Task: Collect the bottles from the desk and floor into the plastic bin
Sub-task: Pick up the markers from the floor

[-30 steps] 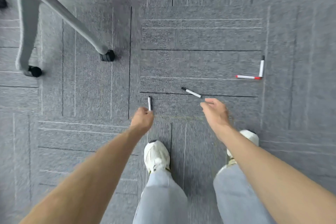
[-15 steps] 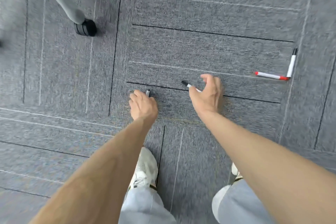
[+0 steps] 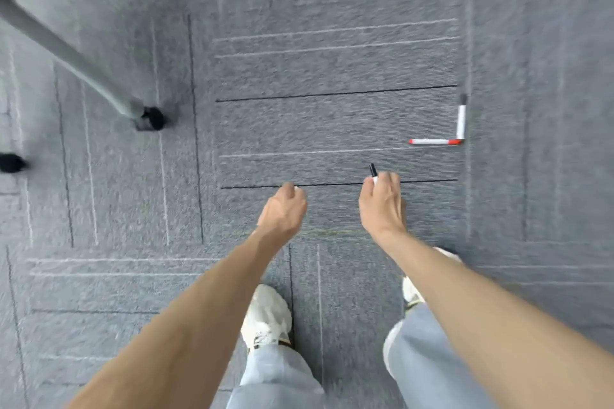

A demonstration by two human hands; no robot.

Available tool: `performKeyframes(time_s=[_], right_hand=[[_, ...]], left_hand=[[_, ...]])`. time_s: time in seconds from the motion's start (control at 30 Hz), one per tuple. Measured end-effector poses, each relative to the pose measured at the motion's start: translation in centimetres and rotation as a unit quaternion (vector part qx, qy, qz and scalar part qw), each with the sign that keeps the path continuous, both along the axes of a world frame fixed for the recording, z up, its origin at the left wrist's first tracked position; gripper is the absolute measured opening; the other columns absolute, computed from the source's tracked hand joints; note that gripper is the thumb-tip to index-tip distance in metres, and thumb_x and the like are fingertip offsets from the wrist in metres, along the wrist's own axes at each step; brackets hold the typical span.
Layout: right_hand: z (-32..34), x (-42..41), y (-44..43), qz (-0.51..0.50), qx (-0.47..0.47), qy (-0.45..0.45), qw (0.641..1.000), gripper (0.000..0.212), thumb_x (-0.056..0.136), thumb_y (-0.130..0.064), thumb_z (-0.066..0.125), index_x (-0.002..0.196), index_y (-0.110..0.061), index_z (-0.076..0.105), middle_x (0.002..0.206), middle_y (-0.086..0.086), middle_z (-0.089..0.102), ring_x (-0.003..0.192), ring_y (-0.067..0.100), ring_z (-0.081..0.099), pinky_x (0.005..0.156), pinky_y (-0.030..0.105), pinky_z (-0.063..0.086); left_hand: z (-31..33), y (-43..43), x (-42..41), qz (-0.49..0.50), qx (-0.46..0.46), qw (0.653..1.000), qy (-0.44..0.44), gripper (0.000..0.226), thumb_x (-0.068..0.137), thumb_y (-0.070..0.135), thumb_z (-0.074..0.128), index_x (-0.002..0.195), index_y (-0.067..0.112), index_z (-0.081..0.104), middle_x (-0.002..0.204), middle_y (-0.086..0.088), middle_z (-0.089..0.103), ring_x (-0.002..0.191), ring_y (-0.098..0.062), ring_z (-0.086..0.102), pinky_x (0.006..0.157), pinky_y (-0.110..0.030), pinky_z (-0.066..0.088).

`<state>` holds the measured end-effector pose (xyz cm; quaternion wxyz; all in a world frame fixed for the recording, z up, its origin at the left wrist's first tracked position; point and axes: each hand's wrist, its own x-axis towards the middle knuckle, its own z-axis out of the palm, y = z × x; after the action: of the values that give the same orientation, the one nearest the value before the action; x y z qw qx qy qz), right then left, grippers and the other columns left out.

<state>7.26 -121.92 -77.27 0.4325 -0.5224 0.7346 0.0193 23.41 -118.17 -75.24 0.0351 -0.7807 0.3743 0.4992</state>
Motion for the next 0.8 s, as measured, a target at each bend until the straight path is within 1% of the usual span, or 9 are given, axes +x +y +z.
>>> performKeyframes(time_s=[0.07, 0.1, 0.27, 0.33, 0.43, 0.53, 0.63, 0.73, 0.8], right_hand=[[2.3, -3.5, -1.0, -0.047, 0.016, 0.0, 0.999, 0.028, 0.104, -0.027, 0.033, 0.105, -0.005, 0.049, 0.11, 0.018, 0.057, 0.094, 0.032, 0.052, 0.077, 0.038, 0.038], [3.4, -5.3, -1.6, -0.071, 0.026, 0.0, 0.997, 0.024, 0.102, -0.027, 0.034, 0.1, -0.006, 0.047, 0.105, 0.021, 0.059, 0.096, 0.037, 0.055, 0.077, 0.041, 0.04], [5.4, -12.9, -5.6, -0.158, 0.012, 0.004, 0.987, 0.022, 0.098, -0.026, 0.048, 0.109, -0.009, 0.057, 0.105, 0.022, 0.068, 0.103, 0.041, 0.06, 0.078, 0.04, 0.042], [4.5, -15.4, -7.0, -0.163, -0.008, 0.001, 0.987, 0.016, 0.097, -0.025, 0.051, 0.105, -0.012, 0.057, 0.1, 0.018, 0.07, 0.098, 0.038, 0.062, 0.074, 0.038, 0.04], [2.4, -18.0, -7.8, -0.17, -0.019, -0.006, 0.985, 0.012, 0.098, -0.027, 0.05, 0.102, -0.016, 0.053, 0.088, 0.011, 0.067, 0.079, 0.031, 0.062, 0.063, 0.034, 0.039], [0.3, -19.0, -8.3, -0.178, -0.023, -0.025, 0.983, 0.011, 0.099, -0.027, 0.049, 0.105, -0.018, 0.051, 0.079, 0.003, 0.059, 0.061, 0.016, 0.054, 0.054, 0.03, 0.044], [-1.2, -19.0, -9.2, -0.179, -0.034, -0.045, 0.982, 0.009, 0.099, -0.026, 0.049, 0.105, -0.019, 0.05, 0.082, 0.001, 0.057, 0.062, 0.015, 0.053, 0.056, 0.033, 0.048], [-1.9, -19.1, -9.8, -0.15, -0.037, -0.047, 0.987, 0.01, 0.099, -0.024, 0.049, 0.105, -0.016, 0.051, 0.084, -0.003, 0.054, 0.067, 0.014, 0.053, 0.063, 0.035, 0.052], [-1.9, -19.5, -10.0, -0.138, -0.034, -0.04, 0.989, 0.01, 0.1, -0.023, 0.048, 0.108, -0.016, 0.051, 0.082, -0.003, 0.053, 0.063, 0.012, 0.05, 0.055, 0.029, 0.046]], left_hand=[[1.9, -1.8, -1.8, 0.0, -0.011, 1.0, -0.029, 0.022, 0.091, 0.035, 0.04, 0.088, 0.019, 0.054, 0.085, -0.005, 0.062, 0.076, -0.025, 0.055, 0.065, -0.034, 0.042], [2.5, -3.0, -2.9, -0.02, -0.023, 0.999, -0.042, 0.019, 0.087, 0.037, 0.043, 0.085, 0.021, 0.053, 0.078, -0.001, 0.062, 0.071, -0.022, 0.056, 0.061, -0.031, 0.041], [2.2, -10.4, -10.4, -0.097, -0.086, 0.991, 0.022, 0.027, 0.081, 0.023, 0.06, 0.107, 0.016, 0.06, 0.063, 0.004, 0.05, 0.058, -0.016, 0.05, 0.053, -0.027, 0.037], [-0.1, -13.1, -13.3, -0.115, -0.109, 0.987, 0.038, 0.031, 0.08, 0.02, 0.064, 0.11, 0.014, 0.062, 0.07, 0.001, 0.056, 0.065, -0.019, 0.055, 0.058, -0.028, 0.04], [-3.6, -15.1, -16.5, -0.146, -0.139, 0.979, 0.033, 0.037, 0.081, 0.022, 0.068, 0.115, 0.014, 0.058, 0.097, -0.004, 0.06, 0.088, -0.022, 0.058, 0.07, -0.028, 0.042], [-6.7, -15.7, -18.2, -0.208, -0.149, 0.967, 0.004, 0.041, 0.081, 0.017, 0.069, 0.117, 0.012, 0.05, 0.105, -0.001, 0.051, 0.089, -0.018, 0.052, 0.07, -0.028, 0.043], [-9.6, -16.1, -19.2, -0.316, -0.201, 0.927, -0.021, 0.038, 0.086, 0.016, 0.065, 0.12, 0.012, 0.048, 0.111, -0.008, 0.054, 0.086, -0.016, 0.052, 0.073, -0.026, 0.051], [-11.0, -16.5, -19.8, -0.382, -0.24, 0.891, -0.051, 0.032, 0.094, 0.026, 0.054, 0.121, 0.011, 0.045, 0.113, -0.009, 0.053, 0.091, -0.019, 0.054, 0.078, -0.032, 0.055], [-11.1, -16.6, -19.9, -0.419, -0.245, 0.87, -0.085, 0.031, 0.1, 0.033, 0.039, 0.12, 0.01, 0.045, 0.112, -0.01, 0.054, 0.095, -0.021, 0.055, 0.08, -0.034, 0.055]])
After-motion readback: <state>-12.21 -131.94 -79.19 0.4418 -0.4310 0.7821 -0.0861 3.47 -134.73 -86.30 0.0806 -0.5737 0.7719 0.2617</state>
